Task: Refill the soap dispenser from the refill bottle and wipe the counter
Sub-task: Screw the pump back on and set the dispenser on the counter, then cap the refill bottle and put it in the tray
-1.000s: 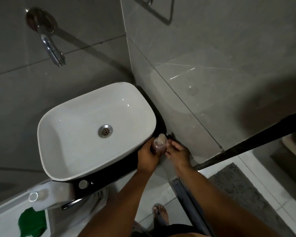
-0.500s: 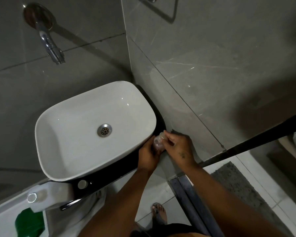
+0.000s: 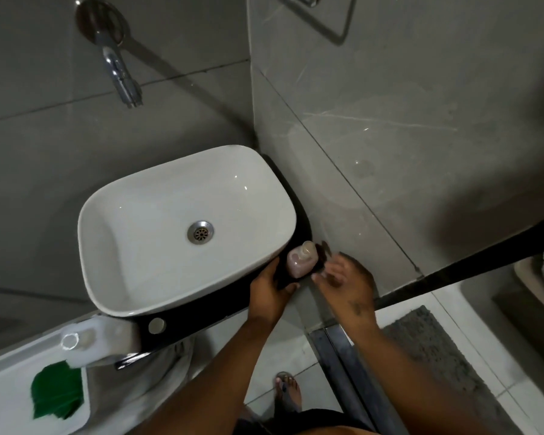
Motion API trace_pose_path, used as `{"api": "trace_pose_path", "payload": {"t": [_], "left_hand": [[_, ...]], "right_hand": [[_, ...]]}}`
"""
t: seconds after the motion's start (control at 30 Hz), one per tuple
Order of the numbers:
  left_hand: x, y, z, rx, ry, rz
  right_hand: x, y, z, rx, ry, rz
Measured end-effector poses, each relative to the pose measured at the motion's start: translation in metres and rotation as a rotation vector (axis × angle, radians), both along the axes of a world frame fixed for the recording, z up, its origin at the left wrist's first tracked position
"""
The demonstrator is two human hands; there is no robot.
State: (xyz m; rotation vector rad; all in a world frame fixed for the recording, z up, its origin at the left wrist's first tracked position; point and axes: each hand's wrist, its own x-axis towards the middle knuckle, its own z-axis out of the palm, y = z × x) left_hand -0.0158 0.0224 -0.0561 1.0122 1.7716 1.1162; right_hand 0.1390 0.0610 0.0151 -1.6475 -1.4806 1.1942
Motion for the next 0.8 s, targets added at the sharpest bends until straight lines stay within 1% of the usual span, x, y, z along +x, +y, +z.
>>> {"api": "trace_pose_path", "payload": {"t": [0.07, 0.17, 0.27, 0.3, 0.37, 0.47, 0.53, 0.6, 0.7, 0.8], "left_hand": [[-0.011, -0.025, -0.004, -0.045, 0.004, 0.052], [-0.03, -0.083, -0.011, -0.153, -0.032, 0.225], [-0.052, -0.151, -0.005, -0.191, -0.084, 0.572], [-0.061, -0.171, -0.001, -0.181, -0.05, 0.695], [-0.082, -0.206, 0.009, -0.178, 0.056, 0.856], [-0.12, -0.235, 0.03, -0.207, 0.137, 1.004], [-0.145, -0.243, 0.038, -0.249, 0.242, 1.006], [-0.162, -0.241, 0.049, -0.278, 0.292, 0.975], [-0.181, -0.234, 0.056, -0.269, 0.323, 0.937], [-0.19, -0.226, 0.053, -0.249, 0.296, 0.918]], "right_hand": [[0.004, -0.023, -0.006, -0.078, -0.032, -0.001], [-0.018, -0.053, -0.017, -0.136, -0.061, 0.115], [-0.073, -0.073, -0.037, -0.161, -0.069, 0.291], [-0.096, -0.079, -0.044, -0.165, -0.062, 0.347], [-0.141, -0.096, -0.06, -0.178, -0.044, 0.431], [-0.199, -0.122, -0.077, -0.196, -0.083, 0.505], [-0.226, -0.137, -0.084, -0.181, -0.157, 0.525], [-0.243, -0.15, -0.09, -0.145, -0.241, 0.522], [-0.261, -0.16, -0.095, -0.079, -0.332, 0.485], [-0.273, -0.161, -0.097, -0.025, -0.371, 0.458]]}}
